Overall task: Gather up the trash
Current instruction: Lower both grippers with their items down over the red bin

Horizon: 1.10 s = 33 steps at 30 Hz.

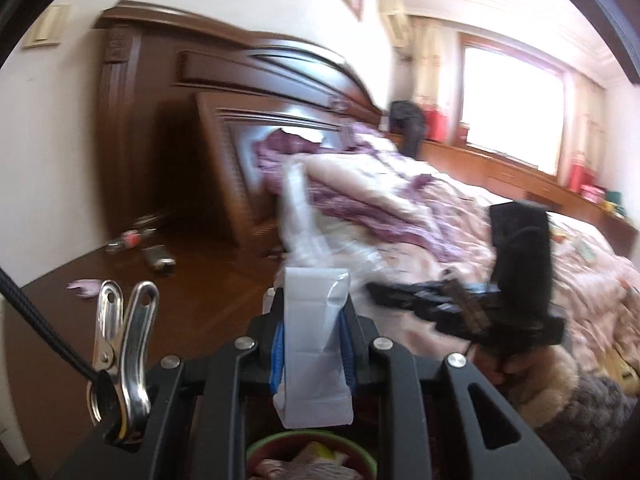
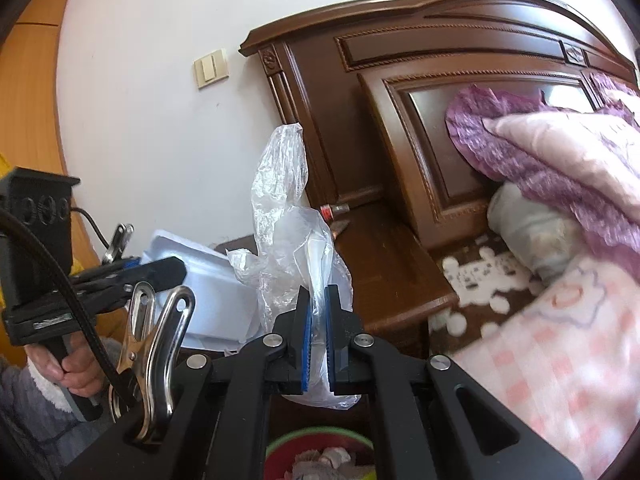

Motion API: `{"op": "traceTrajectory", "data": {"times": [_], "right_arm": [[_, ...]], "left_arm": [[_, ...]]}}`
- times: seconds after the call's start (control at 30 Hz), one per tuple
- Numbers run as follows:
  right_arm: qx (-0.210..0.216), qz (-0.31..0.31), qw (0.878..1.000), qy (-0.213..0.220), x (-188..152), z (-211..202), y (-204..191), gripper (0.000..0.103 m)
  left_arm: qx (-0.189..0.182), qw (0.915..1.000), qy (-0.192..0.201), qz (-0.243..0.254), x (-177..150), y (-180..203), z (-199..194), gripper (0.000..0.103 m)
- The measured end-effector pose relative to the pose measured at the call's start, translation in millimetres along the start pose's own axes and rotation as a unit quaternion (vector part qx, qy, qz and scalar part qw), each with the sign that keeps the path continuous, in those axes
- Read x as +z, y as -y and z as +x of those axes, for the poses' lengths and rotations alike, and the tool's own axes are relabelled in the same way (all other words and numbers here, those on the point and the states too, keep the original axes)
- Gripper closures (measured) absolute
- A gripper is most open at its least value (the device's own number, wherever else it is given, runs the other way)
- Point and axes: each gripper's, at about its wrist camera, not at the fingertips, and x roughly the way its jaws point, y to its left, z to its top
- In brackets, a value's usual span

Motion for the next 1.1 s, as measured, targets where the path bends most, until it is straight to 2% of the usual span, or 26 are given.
{"op": "traceTrajectory", "data": {"times": [0.2,0.33,0.5,0.7,1.0,1.1], "right_arm": [[-0.006,0.0,0.999,-0.039,-39,-6,2,0.097],[-0.017,-0.005,0.996,-0.082,-62,5,6,0.096],[-0.022,-0.004,0.989,-0.148,-100,29,9,0.096],[-0.025,-0.01,0.972,-0.234,-152,61,6,0.096],[-0.031,-0.003,0.951,-0.309,-203,94,6,0.096],[-0.036,0.002,0.94,-0.338,-225,115,8,0.096]], "left_arm": [[-0.036,0.9971,-0.066,-0.006,-23,20,25,0.078],[-0.033,0.9922,-0.117,-0.027,-42,20,50,0.077],[-0.019,0.9832,-0.177,-0.04,-81,8,77,0.077],[-0.013,0.9667,-0.246,-0.068,-131,-5,103,0.077],[0.005,0.9427,-0.319,-0.098,-192,-28,131,0.078],[0.03,0.9302,-0.35,-0.108,-222,-39,146,0.078]]}}
